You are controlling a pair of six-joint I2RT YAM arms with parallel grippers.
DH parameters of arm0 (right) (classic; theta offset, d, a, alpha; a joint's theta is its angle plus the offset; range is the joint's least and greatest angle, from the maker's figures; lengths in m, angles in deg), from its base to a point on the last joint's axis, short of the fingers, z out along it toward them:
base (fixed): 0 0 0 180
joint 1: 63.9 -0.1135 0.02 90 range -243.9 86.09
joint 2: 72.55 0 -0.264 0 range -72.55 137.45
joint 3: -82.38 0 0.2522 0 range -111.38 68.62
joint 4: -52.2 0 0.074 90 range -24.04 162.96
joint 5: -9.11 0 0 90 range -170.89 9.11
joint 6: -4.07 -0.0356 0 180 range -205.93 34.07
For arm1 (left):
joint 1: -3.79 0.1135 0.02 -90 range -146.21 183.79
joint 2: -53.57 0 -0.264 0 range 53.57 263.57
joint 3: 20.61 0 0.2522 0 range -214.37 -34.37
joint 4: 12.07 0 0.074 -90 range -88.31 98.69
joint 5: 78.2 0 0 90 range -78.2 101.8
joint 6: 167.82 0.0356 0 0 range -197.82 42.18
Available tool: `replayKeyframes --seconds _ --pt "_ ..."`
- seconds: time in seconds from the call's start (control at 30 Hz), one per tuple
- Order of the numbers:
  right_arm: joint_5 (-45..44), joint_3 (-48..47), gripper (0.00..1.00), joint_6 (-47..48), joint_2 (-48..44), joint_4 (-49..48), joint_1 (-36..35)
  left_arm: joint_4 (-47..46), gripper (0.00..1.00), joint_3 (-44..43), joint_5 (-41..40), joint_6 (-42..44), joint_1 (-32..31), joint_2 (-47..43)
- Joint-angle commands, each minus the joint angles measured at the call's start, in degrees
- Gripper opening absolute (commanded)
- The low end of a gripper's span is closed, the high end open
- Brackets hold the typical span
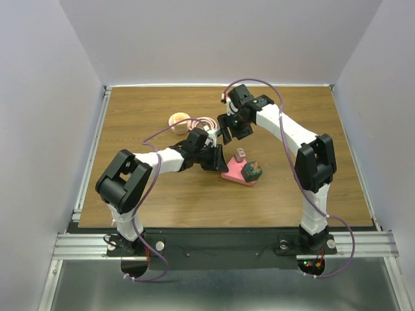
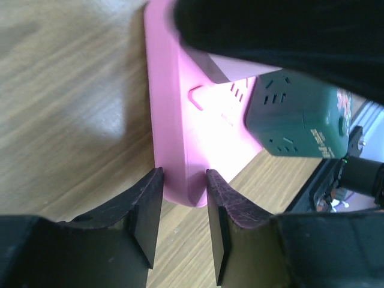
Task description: Insert the plug
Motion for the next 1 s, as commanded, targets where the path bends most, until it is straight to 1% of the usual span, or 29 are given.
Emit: replayKeyframes --seconds 0.0,0.03,0.1,0.13,0.17,0.2,0.3,0.37,0.4,0.43,0.47,0.63,0.67,0.7,0.77,0.8,0.9,0.93,0.97 --pt "-4.4 -0.4 0.7 -0.1 -5.3 -1.3 0.8 2.3 0.24 -1.9 -4.0 2.0 0.7 -2.3" --pt "-5.4 0.9 0.72 -0.1 -6.6 -1.3 1.7 2.5 0.41 -2.0 -4.2 1.9 0.8 -3.2" --pt "-6.0 1.9 0.73 -0.1 -7.9 -1.5 3.5 3.8 0.55 -2.5 -5.5 2.1 1.0 -4.2" --pt "-6.9 2.6 0.73 -0.2 -8.7 -1.7 4.1 4.3 0.65 -2.8 -6.1 2.3 1.2 -5.2" --pt "-7.7 4.1 0.73 -0.3 -10.8 -3.1 4.7 4.9 0.7 -3.8 -7.0 2.9 1.5 -5.7" --pt "-8.8 5.2 0.77 -0.2 -12.1 -4.0 5.7 6.6 0.78 -4.4 -7.8 3.5 2.0 -6.8" --pt "-10.8 8.6 0.84 -0.1 -17.1 -8.0 7.5 9.4 0.88 -7.4 -9.9 5.4 3.0 -8.3" --pt "-12.0 10.0 0.9 -0.7 -19.5 -10.5 9.8 12.0 0.99 -9.6 -12.2 5.9 4.7 -10.1" --pt "-12.2 11.5 0.92 -0.9 -21.9 -11.6 10.5 13.2 0.99 -10.2 -12.9 6.3 5.5 -10.8" --pt "-12.3 12.4 0.98 -1.1 -23.0 -13.5 12.0 13.9 0.99 -10.9 -15.0 6.9 7.2 -12.5" --pt "-12.7 13.2 1.0 -1.5 -23.9 -14.6 12.7 14.5 0.99 -12.1 -16.2 6.9 8.3 -13.4" --pt "-15.6 19.1 1.0 -2.2 -31.0 -21.1 15.5 16.1 0.99 -14.4 -23.9 6.5 16.5 -20.5" --pt "-16.4 20.1 1.0 -2.4 -31.8 -23.3 15.6 16.1 0.99 -14.5 -26.8 6.4 18.9 -21.6" --pt "-17.5 20.9 1.0 -2.5 -32.5 -24.4 15.7 16.0 0.99 -14.6 -27.6 6.4 20.3 -22.7" --pt "-20.6 23.1 1.0 -2.6 -34.4 -27.1 15.8 16.1 0.99 -14.6 -32.4 7.0 22.3 -25.7" --pt "-21.6 23.8 1.0 -3.1 -35.0 -28.0 15.8 16.3 0.99 -14.8 -33.5 7.3 23.8 -26.5" --pt "-27.8 27.8 1.0 -4.8 -38.1 -32.7 16.0 17.6 0.99 -15.6 -38.0 8.9 25.1 -28.9" --pt "-30.1 29.1 1.0 -5.1 -39.0 -35.8 16.0 18.1 0.99 -16.0 -40.2 9.2 25.3 -29.7" --pt "-30.8 31.8 1.0 -5.2 -41.0 -37.3 16.0 18.6 0.99 -16.5 -41.1 9.4 25.4 -30.0"
